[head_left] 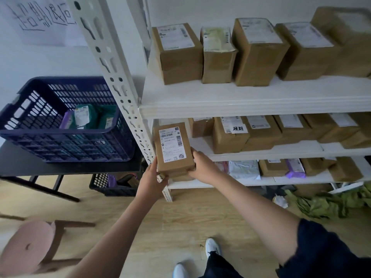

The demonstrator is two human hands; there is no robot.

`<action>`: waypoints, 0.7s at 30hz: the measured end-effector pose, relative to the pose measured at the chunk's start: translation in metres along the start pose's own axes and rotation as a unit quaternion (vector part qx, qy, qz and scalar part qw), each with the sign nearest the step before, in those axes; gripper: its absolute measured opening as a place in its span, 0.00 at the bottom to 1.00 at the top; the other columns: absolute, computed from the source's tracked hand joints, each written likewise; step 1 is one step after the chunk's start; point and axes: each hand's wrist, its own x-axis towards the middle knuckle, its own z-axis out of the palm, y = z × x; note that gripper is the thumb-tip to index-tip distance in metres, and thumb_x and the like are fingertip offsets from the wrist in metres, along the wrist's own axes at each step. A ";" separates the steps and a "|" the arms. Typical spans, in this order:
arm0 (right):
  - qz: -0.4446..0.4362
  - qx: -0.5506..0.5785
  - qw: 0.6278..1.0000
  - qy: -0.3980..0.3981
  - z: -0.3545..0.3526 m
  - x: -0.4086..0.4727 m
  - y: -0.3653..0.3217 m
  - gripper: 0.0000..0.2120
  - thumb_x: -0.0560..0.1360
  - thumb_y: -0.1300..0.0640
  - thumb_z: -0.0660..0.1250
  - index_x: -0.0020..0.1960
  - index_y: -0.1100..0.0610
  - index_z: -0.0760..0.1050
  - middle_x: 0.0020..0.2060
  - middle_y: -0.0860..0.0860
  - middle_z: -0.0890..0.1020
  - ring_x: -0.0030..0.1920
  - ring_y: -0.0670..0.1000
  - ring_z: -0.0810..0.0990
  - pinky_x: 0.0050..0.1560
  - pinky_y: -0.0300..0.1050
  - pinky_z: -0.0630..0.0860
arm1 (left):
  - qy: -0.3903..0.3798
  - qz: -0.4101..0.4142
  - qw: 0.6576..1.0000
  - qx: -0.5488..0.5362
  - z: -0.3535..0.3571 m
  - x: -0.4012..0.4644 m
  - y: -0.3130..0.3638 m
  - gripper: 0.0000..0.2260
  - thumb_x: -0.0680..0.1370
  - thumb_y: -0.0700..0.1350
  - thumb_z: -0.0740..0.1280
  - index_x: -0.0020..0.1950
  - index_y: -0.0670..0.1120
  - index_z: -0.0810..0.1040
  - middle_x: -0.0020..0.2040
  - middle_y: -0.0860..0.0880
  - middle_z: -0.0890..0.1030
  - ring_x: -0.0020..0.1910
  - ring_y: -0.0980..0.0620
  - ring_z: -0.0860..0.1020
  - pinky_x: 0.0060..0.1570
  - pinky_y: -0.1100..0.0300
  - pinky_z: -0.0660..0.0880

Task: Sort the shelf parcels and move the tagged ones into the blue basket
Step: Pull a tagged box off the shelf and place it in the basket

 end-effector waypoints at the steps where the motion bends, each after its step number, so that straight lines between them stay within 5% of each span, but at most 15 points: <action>1: 0.001 -0.001 1.000 -0.006 0.001 0.008 0.000 0.35 0.69 0.53 0.75 0.72 0.47 0.64 0.57 0.50 0.76 0.54 0.52 0.80 0.52 0.50 0.80 | 0.003 -0.010 1.000 -0.003 0.002 0.006 -0.001 0.37 0.73 0.41 0.74 0.77 0.58 0.60 0.59 0.53 0.78 0.46 0.60 0.77 0.47 0.59 0.77; 9: 0.000 0.031 0.999 0.013 -0.010 0.060 0.016 0.38 0.71 0.59 0.74 0.76 0.55 0.61 0.57 0.54 0.77 0.53 0.54 0.81 0.50 0.50 0.81 | 0.069 -0.078 0.994 -0.008 0.026 0.049 0.007 0.24 0.74 0.40 0.73 0.67 0.54 0.72 0.47 0.54 0.83 0.44 0.54 0.82 0.42 0.57 0.79; 13: 0.014 0.019 1.000 0.000 -0.029 0.082 0.019 0.44 0.74 0.56 0.72 0.81 0.53 0.50 0.58 0.54 0.76 0.51 0.54 0.80 0.46 0.48 0.78 | 0.106 -0.115 0.987 0.030 0.032 0.081 0.024 0.23 0.75 0.40 0.72 0.68 0.50 0.72 0.46 0.51 0.82 0.42 0.50 0.82 0.41 0.53 0.80; 21: 0.015 0.043 0.999 -0.020 -0.039 0.061 0.039 0.33 0.78 0.53 0.69 0.77 0.59 0.59 0.68 0.58 0.71 0.61 0.56 0.75 0.56 0.45 0.72 | 0.143 -0.189 0.971 0.023 0.040 0.096 0.044 0.10 0.78 0.49 0.68 0.55 0.44 0.76 0.43 0.49 0.79 0.42 0.43 0.78 0.38 0.55 0.69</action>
